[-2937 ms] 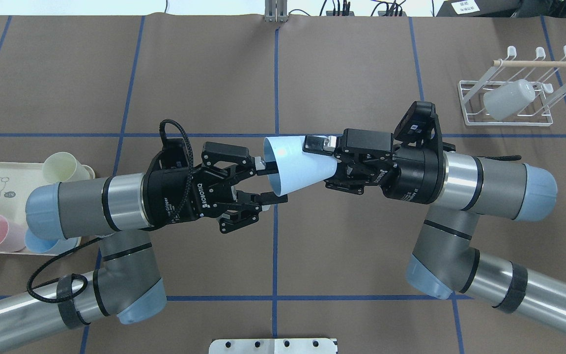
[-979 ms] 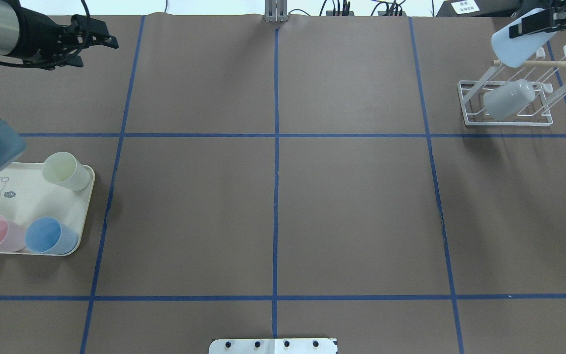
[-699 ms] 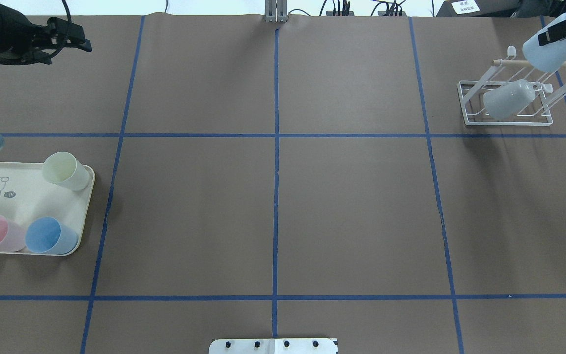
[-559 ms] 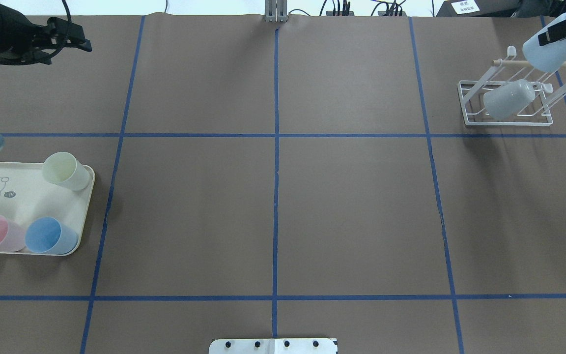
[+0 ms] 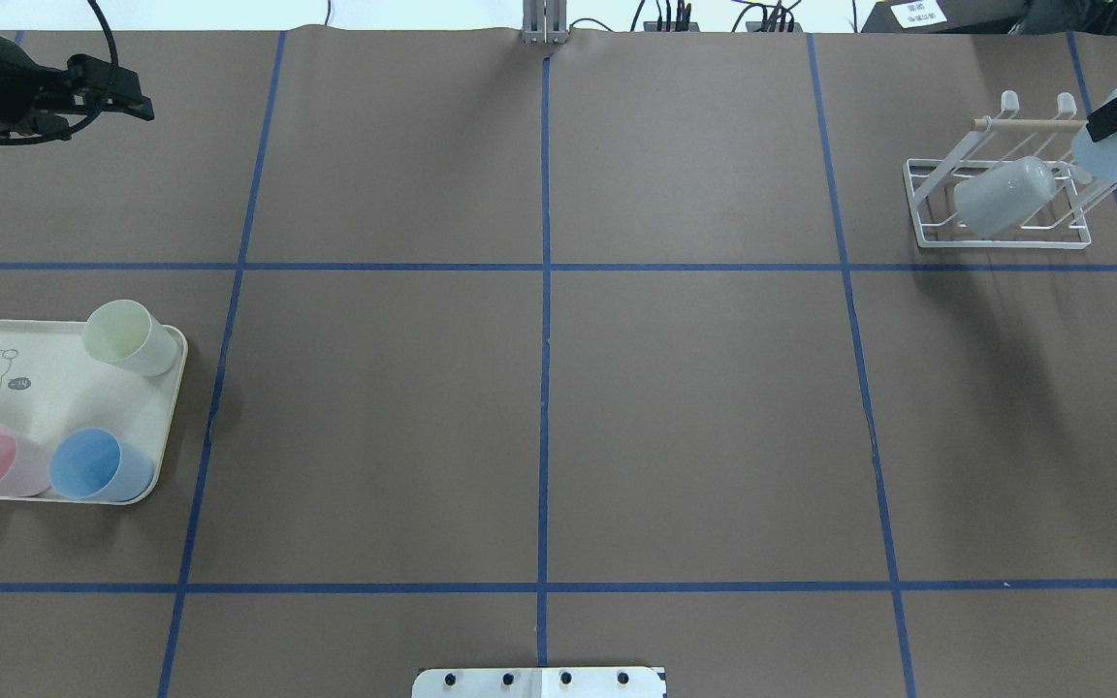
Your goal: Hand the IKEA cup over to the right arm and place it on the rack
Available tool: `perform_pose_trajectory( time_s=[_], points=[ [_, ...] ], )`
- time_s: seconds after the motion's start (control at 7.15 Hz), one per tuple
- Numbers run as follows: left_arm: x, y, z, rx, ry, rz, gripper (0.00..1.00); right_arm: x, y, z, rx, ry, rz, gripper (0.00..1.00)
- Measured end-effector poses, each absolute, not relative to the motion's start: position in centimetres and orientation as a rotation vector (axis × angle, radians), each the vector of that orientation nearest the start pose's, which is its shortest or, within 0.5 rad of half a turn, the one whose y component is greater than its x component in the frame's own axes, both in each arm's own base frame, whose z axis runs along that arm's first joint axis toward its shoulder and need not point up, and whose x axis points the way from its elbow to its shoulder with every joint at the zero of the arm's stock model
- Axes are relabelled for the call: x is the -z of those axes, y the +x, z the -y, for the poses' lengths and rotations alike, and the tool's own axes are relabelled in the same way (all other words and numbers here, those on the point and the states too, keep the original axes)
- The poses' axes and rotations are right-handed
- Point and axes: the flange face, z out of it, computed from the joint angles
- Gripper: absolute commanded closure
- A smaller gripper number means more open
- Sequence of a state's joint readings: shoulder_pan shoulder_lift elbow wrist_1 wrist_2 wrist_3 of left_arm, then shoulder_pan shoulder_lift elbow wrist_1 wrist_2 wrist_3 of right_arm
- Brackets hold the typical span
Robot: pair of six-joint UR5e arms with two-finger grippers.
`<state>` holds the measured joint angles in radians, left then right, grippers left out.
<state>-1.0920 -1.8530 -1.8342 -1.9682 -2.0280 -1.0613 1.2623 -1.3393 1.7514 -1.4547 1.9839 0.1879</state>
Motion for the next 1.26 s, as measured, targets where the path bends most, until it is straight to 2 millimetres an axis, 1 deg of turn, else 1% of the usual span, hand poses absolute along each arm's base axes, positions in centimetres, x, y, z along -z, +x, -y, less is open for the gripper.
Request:
perform_pose_trajectory(
  time_s=[0.42, 0.56, 1.26],
  points=[
    [-34.0, 19.1, 55.9, 0.316, 0.369, -0.950, 0.00, -46.0, -11.0, 59.5, 0.248, 0.387, 0.498, 0.94],
    [-34.0, 19.1, 55.9, 0.316, 0.369, -0.951, 0.00, -46.3, -11.4, 59.6, 0.253, 0.385, 0.487, 0.94],
    [-34.0, 19.2, 55.8, 0.314, 0.367, -0.952, 0.00, -47.7, -12.0, 59.9, 0.277, 0.365, 0.472, 0.94]
  ],
)
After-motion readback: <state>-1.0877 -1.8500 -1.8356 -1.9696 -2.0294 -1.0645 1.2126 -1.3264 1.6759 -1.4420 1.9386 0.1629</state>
